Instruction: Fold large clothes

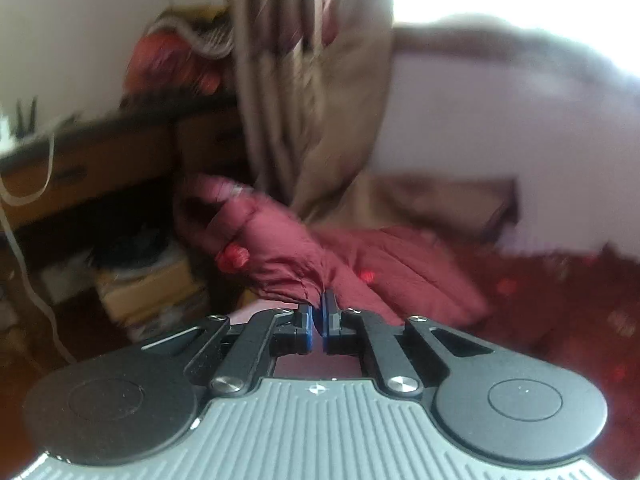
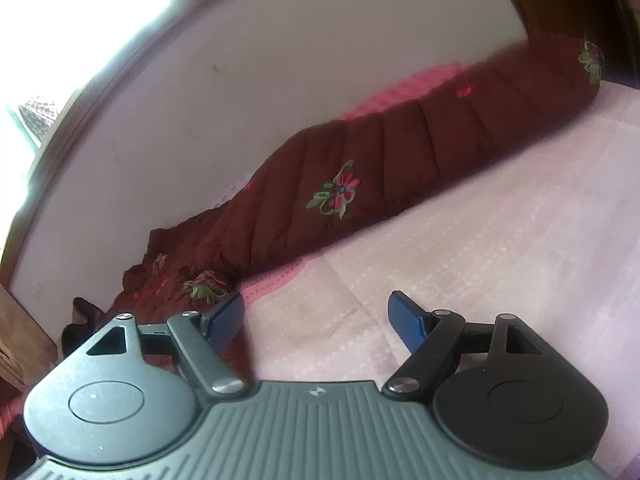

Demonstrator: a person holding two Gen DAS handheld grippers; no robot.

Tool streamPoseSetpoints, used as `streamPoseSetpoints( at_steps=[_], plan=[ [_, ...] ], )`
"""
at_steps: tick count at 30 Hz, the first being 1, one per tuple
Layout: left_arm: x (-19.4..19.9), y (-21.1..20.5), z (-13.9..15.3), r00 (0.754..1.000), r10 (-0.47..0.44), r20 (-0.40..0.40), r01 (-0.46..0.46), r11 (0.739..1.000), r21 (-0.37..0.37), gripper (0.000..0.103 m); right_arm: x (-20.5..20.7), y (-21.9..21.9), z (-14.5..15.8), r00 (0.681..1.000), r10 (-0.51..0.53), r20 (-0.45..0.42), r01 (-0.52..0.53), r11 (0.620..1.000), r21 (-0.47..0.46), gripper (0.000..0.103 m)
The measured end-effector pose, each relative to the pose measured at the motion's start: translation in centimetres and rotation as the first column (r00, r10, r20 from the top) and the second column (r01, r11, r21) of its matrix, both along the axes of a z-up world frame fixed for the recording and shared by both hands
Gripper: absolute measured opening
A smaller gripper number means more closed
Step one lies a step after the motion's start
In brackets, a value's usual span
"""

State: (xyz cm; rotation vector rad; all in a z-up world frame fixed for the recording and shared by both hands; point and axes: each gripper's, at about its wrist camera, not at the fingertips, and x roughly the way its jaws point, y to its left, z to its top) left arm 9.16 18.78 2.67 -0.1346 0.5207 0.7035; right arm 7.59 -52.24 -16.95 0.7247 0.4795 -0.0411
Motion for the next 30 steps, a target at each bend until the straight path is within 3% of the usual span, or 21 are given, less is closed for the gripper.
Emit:
streamPoseSetpoints(
  at_steps=[4, 7, 8, 9, 10, 11, 12, 15, 18, 19, 25, 28, 30],
  plan=[
    [-2.9, 2.1, -3.3, 0.999, -0.011, -0.032, 0.007, 0.995, -0.102, 0.017, 0.2, -0.1, 0.1, 1.0, 0.026, -0.012, -0.026, 1.0, -0.004, 0.083],
    [-5.6, 1.5, -4.0, 0.997, -0.08, -0.024, 0.077, 0.991, -0.114, 0.026, -0.4, 0.0, 0.5, 0.999, 0.032, -0.039, -0.033, 0.999, -0.035, 0.083],
    [-6.4, 1.2, -4.2, 0.994, -0.113, -0.011, 0.111, 0.987, -0.119, 0.048, -2.0, 0.4, 1.2, 0.997, 0.057, -0.055, -0.061, 0.994, -0.087, 0.083],
    [-7.4, 0.7, -4.3, 0.988, -0.153, 0.001, 0.152, 0.981, -0.122, 0.066, -3.2, 0.5, 1.5, 0.997, 0.07, -0.044, -0.074, 0.993, -0.093, 0.083],
    [-8.6, 0.3, -4.1, 0.981, -0.194, 0.028, 0.196, 0.973, -0.119, 0.09, -4.5, 0.5, 1.7, 0.996, 0.082, -0.029, -0.084, 0.993, -0.083, 0.083],
    [-9.9, -0.4, -4.1, 0.972, -0.225, 0.068, 0.232, 0.967, -0.105, 0.095, -6.0, 0.5, 1.9, 0.995, 0.097, -0.01, -0.098, 0.993, -0.064, 0.083],
    [-11.3, -1.3, -4.2, 0.956, -0.272, 0.111, 0.28, 0.957, -0.068, 0.096, -7.3, 0.5, 2.0, 0.994, 0.113, 0.002, -0.113, 0.992, -0.054, 0.083],
    [-14.1, -3.6, -4.3, 0.909, -0.403, 0.105, 0.404, 0.915, 0.011, 0.102, -10.1, 0.6, 2.3, 0.989, 0.147, 0.016, -0.145, 0.988, -0.06, 0.083],
    [-17.0, -4.7, -5.4, 0.839, -0.533, 0.109, 0.541, 0.839, -0.065, 0.102, -14.8, 1.2, 2.3, 0.974, 0.226, 0.009, -0.225, 0.971, -0.08, 0.084],
    [-17.7, -4.7, -6.0, 0.828, -0.553, 0.098, 0.56, 0.824, -0.085, 0.102, -15.9, 1.5, 2.2, 0.971, 0.24, 0.005, -0.239, 0.967, -0.091, 0.084],
    [-19.7, -5.0, -9.0, 0.808, -0.586, 0.052, 0.584, 0.787, -0.198, 0.101, -20.4, 2.4, 1.6, 0.96, 0.277, -0.024, -0.278, 0.951, -0.136, 0.086],
    [-19.3, -5.7, -9.2, 0.76, -0.648, 0.053, 0.641, 0.732, -0.232, 0.103, -20.8, 2.7, 1.3, 0.96, 0.281, -0.015, -0.281, 0.952, -0.121, 0.086],
    [-18.3, -6.2, -10.2, 0.752, -0.658, 0.034, 0.641, 0.718, -0.269, 0.103, -20.7, 2.8, 0.3, 0.958, 0.285, -0.015, -0.286, 0.957, -0.054, 0.086]
  ],
)
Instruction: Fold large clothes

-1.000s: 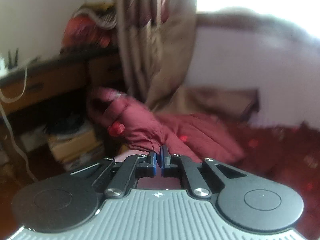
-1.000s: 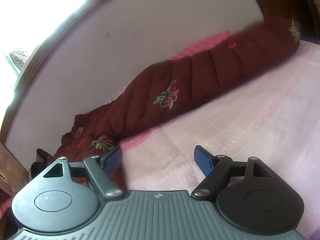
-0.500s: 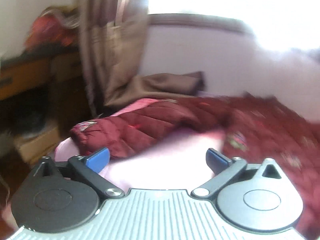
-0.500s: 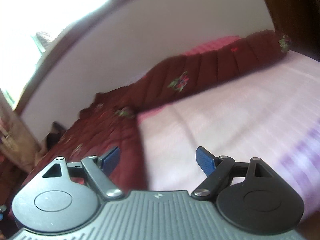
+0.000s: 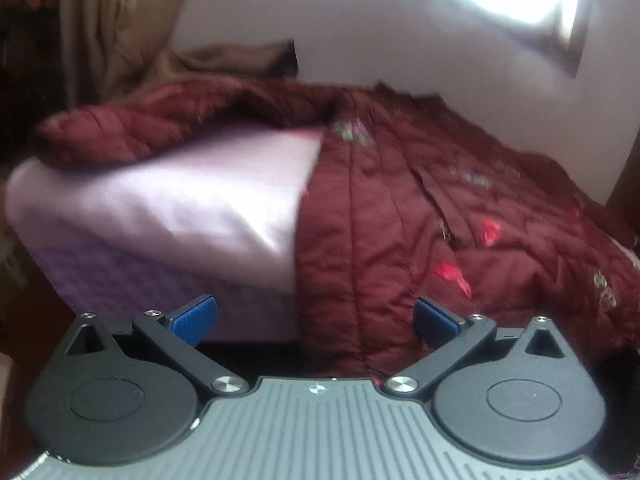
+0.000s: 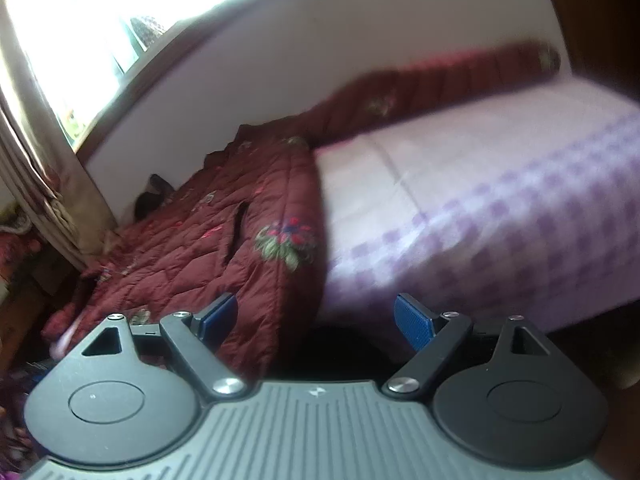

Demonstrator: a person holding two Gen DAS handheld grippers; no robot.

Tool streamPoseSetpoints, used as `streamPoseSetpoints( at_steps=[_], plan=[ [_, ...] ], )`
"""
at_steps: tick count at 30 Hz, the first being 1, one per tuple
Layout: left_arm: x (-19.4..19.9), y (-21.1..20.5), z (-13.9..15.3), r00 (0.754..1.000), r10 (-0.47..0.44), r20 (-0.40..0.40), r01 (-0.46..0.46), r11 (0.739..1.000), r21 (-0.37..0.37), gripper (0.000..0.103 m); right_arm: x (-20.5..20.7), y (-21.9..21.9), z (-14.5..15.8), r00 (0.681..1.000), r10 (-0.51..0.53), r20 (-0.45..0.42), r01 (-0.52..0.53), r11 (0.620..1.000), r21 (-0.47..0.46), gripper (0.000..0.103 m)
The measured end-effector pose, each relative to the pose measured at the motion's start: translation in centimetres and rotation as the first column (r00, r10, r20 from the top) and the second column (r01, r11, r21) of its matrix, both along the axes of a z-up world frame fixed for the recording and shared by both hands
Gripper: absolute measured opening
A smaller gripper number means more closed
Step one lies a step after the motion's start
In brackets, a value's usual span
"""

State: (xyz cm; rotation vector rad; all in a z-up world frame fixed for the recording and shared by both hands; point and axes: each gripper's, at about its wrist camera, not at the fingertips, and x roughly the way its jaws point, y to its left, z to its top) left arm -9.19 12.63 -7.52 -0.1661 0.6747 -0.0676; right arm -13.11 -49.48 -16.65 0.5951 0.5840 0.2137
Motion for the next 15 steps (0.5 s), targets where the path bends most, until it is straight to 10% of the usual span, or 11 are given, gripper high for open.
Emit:
streamPoseSetpoints(
  at_steps=[3, 5, 7, 8, 15],
  plan=[
    [-0.2, -0.2, -0.7, 1.0, -0.019, -0.007, 0.018, 0.998, -0.064, 0.096, 0.0, 0.5, -0.7, 1.0, 0.01, 0.003, -0.01, 0.999, 0.036, 0.086],
    [-0.3, -0.3, -0.9, 0.998, -0.058, -0.007, 0.057, 0.993, -0.099, 0.056, 0.2, 1.4, -1.0, 1.0, 0.027, 0.013, -0.027, 0.999, 0.03, 0.085],
    [0.4, -0.9, -0.8, 0.997, -0.069, -0.038, 0.066, 0.995, -0.071, 0.037, 0.7, 2.8, -1.1, 0.998, 0.058, 0.004, -0.058, 0.998, -0.016, 0.028],
    [0.5, -1.0, -0.6, 0.997, -0.069, -0.032, 0.067, 0.995, -0.071, 0.028, 1.2, 3.5, -1.1, 0.997, 0.07, -0.017, -0.071, 0.997, -0.041, 0.022],
    [-0.6, -1.3, 4.4, 0.997, -0.058, 0.045, 0.061, 0.996, -0.063, 0.019, -1.7, 3.1, 2.6, 0.997, 0.065, 0.038, -0.065, 0.998, 0.002, 0.007]
  ],
)
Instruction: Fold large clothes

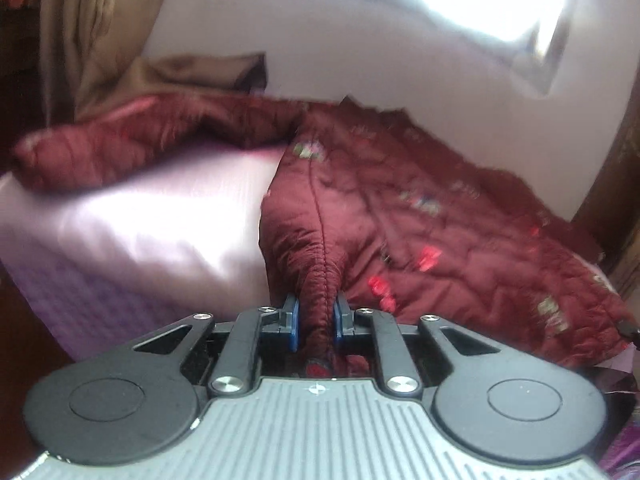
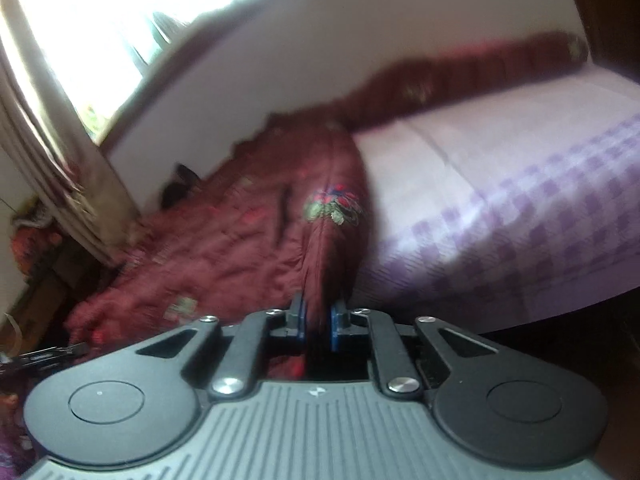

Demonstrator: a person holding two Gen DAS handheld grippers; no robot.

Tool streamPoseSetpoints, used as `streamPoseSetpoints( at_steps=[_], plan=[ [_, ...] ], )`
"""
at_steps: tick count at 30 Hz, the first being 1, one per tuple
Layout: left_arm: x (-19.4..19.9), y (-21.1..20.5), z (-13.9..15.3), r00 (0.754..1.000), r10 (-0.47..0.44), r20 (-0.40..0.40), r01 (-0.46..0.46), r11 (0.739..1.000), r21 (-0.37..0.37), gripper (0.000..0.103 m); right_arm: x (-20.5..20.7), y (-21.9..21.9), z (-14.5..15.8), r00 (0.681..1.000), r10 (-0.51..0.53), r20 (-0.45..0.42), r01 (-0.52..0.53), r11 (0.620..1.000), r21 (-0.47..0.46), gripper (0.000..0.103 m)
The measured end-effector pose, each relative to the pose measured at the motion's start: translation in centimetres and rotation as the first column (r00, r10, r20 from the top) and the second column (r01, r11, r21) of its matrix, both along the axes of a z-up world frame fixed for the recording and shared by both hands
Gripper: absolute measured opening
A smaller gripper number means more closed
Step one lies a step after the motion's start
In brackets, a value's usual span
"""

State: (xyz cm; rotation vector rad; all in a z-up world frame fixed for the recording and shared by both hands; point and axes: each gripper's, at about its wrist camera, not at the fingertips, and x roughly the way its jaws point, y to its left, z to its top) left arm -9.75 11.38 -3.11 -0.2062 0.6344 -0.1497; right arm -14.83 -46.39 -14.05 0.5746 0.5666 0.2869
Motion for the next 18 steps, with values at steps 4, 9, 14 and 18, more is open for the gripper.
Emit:
streamPoseSetpoints(
  at_steps=[4, 9, 14, 18],
  plan=[
    [-0.8, -0.8, 1.3, 0.999, -0.028, 0.014, 0.028, 0.998, 0.06, 0.019, -3.7, -0.1, 1.2, 0.999, 0.026, -0.018, -0.026, 1.0, 0.006, 0.003],
    [-1.0, -0.5, 1.8, 0.999, 0.005, 0.038, -0.008, 0.997, 0.074, 0.031, -5.1, -1.9, 2.3, 0.999, -0.035, 0.019, 0.035, 0.999, -0.021, 0.006],
    [-2.2, 0.1, 5.5, 0.974, 0.073, 0.214, -0.084, 0.996, 0.043, 0.098, -3.8, -5.3, 4.9, 0.986, -0.127, 0.104, 0.128, 0.992, 0.005, 0.009],
    [-0.7, -2.0, 8.0, 0.951, 0.067, 0.302, -0.085, 0.995, 0.049, 0.099, -1.5, -6.7, 6.1, 0.979, -0.154, 0.133, 0.158, 0.987, -0.013, 0.063]
  ],
)
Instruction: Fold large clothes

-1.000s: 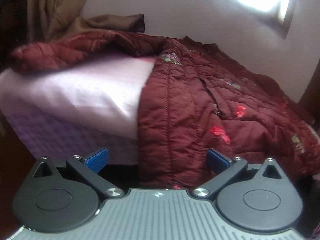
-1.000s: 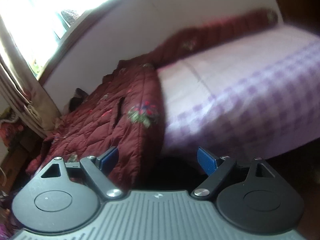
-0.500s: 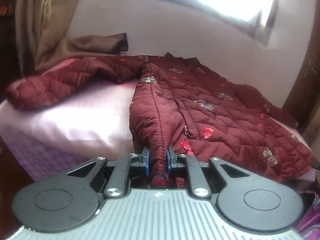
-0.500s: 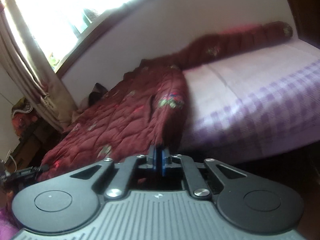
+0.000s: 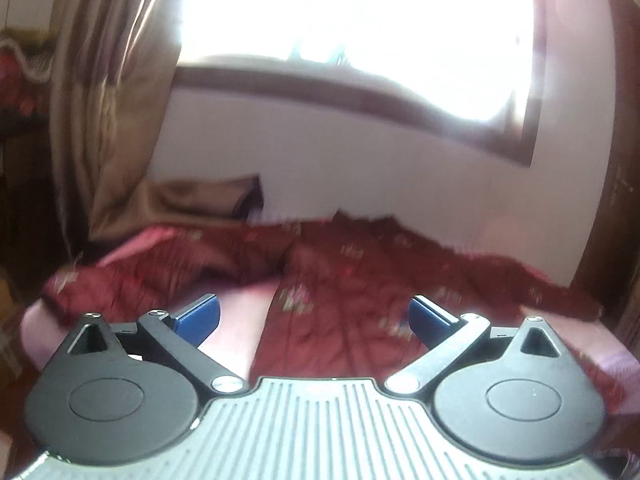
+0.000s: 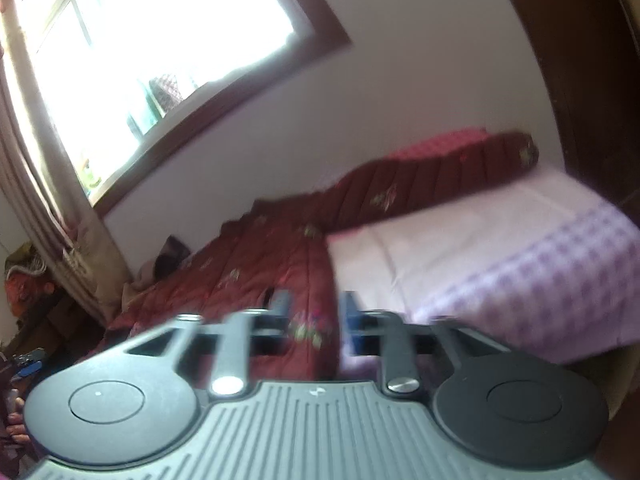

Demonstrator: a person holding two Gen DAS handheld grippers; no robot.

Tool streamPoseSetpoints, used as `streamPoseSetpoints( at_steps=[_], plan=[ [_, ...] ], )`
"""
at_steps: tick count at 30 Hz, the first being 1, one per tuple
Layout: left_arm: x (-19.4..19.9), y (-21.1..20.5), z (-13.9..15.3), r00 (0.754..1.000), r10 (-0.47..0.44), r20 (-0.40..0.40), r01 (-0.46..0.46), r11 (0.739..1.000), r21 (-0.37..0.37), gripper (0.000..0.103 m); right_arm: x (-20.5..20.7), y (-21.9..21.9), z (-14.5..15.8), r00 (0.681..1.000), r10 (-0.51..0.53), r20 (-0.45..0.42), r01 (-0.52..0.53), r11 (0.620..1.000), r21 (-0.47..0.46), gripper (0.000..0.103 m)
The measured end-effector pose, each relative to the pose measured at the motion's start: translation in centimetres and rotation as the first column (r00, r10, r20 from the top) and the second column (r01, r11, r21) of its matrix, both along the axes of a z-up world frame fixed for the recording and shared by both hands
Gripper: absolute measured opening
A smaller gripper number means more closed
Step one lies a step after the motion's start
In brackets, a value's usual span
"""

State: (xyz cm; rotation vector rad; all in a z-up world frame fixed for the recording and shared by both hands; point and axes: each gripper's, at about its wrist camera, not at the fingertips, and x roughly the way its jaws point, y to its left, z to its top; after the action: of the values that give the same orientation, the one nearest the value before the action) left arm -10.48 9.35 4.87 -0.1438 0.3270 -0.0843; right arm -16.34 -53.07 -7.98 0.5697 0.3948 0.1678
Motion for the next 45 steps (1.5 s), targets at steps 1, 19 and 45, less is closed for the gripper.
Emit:
streamPoseSetpoints(
  at_steps=[1, 19, 45],
  plan=[
    [0.6, -0.5, 0.4, 1.0, -0.009, 0.017, 0.009, 1.0, -0.017, 0.099, 0.8, -0.6, 0.2, 1.0, -0.011, 0.015, 0.01, 1.0, 0.02, 0.08],
    [10.4, -11.3, -3.0, 0.994, -0.074, 0.076, 0.069, 0.995, 0.073, 0.103, 19.0, -10.3, -4.7, 0.963, -0.219, -0.155, 0.265, 0.872, 0.412, 0.081],
    [17.6, -12.6, -6.1, 0.988, 0.078, -0.134, -0.048, 0.976, 0.211, 0.103, 21.4, 7.2, -1.6, 0.989, -0.024, -0.146, 0.006, 0.992, -0.125, 0.093]
  ],
)
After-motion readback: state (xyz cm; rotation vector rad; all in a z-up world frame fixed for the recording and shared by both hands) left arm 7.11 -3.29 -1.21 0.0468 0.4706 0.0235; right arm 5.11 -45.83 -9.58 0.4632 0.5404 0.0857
